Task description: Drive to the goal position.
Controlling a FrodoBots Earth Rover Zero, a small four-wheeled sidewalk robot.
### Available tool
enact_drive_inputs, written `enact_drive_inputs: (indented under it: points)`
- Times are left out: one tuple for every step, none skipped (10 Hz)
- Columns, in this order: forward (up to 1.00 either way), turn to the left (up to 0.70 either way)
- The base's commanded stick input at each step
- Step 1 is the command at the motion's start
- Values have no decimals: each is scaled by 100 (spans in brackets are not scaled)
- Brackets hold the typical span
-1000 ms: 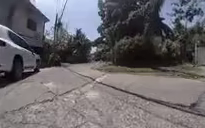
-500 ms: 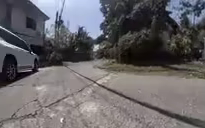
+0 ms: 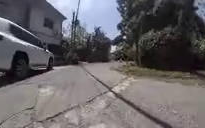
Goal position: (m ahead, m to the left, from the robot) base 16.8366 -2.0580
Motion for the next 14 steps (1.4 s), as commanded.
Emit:
enact_drive_inputs:
  points:
    - [100,6]
    - [100,6]
    - [100,6]
    - [100,6]
    - [100,6]
    - [100,6]
    - [100,6]
    - [100,6]
    - [100,6]
    - [100,6]
    - [100,6]
    - [100,6]
    - [100,6]
    - [100,6]
